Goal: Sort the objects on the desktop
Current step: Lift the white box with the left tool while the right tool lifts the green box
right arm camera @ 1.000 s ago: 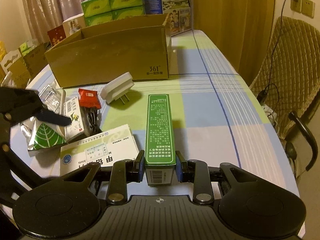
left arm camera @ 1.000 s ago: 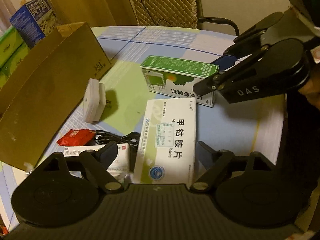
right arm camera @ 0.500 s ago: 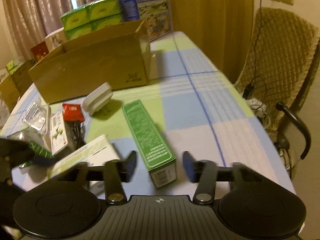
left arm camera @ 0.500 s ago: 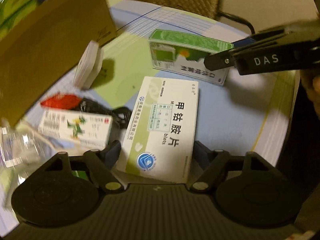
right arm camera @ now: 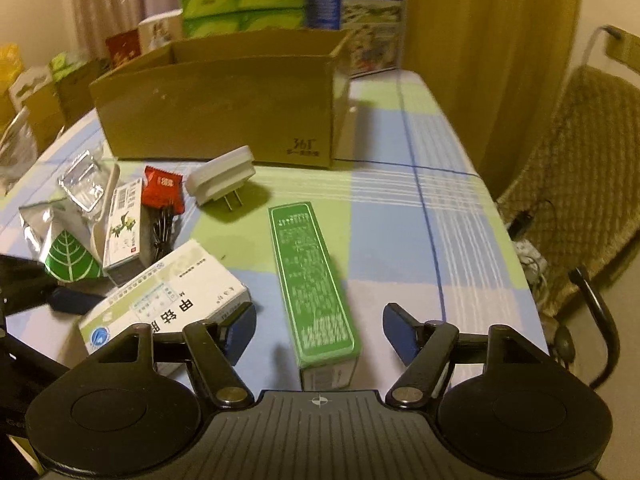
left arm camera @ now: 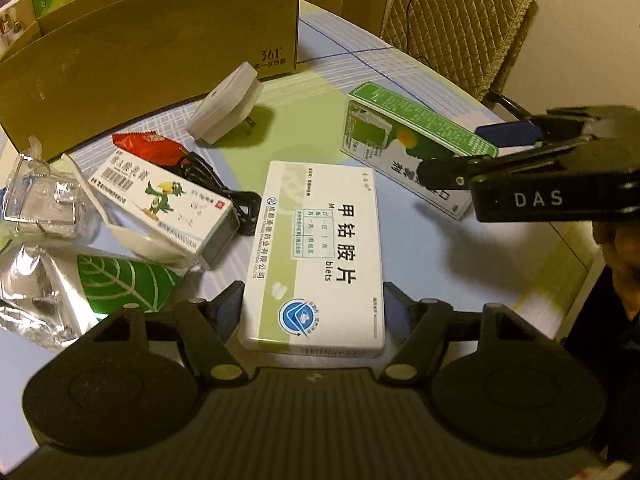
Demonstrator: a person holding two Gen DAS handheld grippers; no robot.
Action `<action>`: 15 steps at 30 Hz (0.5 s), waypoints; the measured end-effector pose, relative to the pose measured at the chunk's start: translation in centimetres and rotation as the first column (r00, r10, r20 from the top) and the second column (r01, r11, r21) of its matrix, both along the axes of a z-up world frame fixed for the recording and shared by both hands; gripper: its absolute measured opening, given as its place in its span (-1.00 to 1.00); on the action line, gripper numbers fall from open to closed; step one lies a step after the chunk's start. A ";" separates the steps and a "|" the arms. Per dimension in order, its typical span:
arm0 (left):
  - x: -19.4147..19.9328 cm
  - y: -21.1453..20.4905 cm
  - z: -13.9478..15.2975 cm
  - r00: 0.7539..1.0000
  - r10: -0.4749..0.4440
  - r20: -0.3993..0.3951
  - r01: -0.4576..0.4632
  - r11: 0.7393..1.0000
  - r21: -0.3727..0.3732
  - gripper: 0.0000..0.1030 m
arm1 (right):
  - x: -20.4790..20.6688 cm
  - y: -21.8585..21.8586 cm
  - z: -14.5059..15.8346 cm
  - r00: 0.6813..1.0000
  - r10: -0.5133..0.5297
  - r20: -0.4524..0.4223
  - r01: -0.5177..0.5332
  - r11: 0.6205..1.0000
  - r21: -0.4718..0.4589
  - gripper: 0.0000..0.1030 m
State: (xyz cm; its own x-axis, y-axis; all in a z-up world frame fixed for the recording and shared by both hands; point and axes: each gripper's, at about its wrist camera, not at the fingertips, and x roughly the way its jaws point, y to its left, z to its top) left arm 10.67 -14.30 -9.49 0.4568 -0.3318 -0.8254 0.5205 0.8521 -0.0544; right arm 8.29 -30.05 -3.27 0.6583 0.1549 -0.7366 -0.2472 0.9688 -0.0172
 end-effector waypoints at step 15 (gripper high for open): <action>2.5 -2.2 -0.8 0.999 -0.053 0.009 0.053 0.998 0.041 0.32 | 3.8 -0.1 -1.5 0.989 0.102 -0.112 -0.106 0.994 -0.030 -0.30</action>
State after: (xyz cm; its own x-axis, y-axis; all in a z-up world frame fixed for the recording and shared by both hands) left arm 13.17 -16.50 -10.32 0.4481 -0.3222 -0.8339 0.5652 0.8248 -0.0150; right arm 12.11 -30.12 -4.79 0.5548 0.1906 -0.8098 -0.3486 0.9371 -0.0183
